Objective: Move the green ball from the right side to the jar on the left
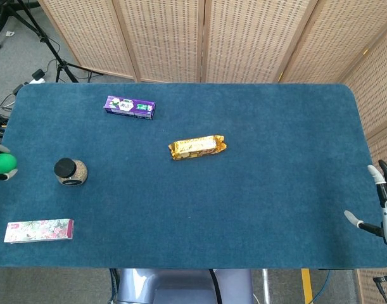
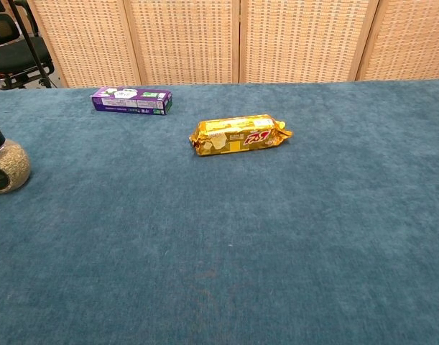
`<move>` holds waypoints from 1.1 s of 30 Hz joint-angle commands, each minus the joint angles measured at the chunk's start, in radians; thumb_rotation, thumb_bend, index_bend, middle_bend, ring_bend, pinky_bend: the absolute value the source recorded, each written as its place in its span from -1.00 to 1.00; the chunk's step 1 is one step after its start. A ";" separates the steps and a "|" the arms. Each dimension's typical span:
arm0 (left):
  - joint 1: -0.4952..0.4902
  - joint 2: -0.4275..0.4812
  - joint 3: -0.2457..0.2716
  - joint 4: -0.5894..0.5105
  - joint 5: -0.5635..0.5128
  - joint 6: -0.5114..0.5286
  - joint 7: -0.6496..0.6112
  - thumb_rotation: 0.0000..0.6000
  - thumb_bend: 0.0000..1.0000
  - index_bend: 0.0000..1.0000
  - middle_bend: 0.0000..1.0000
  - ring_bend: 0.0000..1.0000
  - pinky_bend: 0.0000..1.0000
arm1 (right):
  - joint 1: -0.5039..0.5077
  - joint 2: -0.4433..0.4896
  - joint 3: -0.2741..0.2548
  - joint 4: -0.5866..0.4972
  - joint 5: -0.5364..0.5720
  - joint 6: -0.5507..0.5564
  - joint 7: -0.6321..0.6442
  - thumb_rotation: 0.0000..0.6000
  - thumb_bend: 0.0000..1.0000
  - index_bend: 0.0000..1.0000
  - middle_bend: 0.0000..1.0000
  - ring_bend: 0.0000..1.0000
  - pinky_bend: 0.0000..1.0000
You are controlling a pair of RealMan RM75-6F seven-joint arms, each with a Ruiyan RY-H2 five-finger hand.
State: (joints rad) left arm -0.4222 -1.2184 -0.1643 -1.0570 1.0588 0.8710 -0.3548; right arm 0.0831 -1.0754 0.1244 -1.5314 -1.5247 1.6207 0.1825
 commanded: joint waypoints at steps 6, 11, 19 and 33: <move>-0.052 -0.058 0.019 0.113 -0.023 -0.193 0.032 1.00 -0.35 0.19 -0.06 -0.11 0.17 | -0.001 -0.001 -0.002 -0.001 -0.004 -0.005 -0.004 1.00 -1.00 -1.00 -1.00 -1.00 -1.00; -0.068 -0.110 0.015 0.150 -0.012 -0.185 0.073 1.00 -0.36 0.19 -0.06 -0.11 0.17 | 0.000 -0.002 0.002 -0.001 -0.002 -0.009 -0.004 1.00 -1.00 -1.00 -1.00 -1.00 -1.00; -0.082 -0.156 0.009 0.146 0.026 -0.183 0.070 1.00 -0.41 0.19 -0.06 -0.11 0.17 | -0.003 0.003 0.003 -0.003 -0.005 -0.006 0.007 1.00 -1.00 -1.00 -1.00 -1.00 -1.00; -0.090 -0.171 0.026 0.151 0.119 -0.201 -0.001 1.00 -0.77 -0.12 -0.29 -0.32 0.16 | -0.006 0.006 0.006 -0.004 -0.005 -0.007 0.011 1.00 -1.00 -1.00 -1.00 -1.00 -1.00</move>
State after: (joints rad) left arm -0.5109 -1.3914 -0.1423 -0.9086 1.1718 0.6776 -0.3473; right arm 0.0769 -1.0692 0.1304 -1.5356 -1.5298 1.6134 0.1931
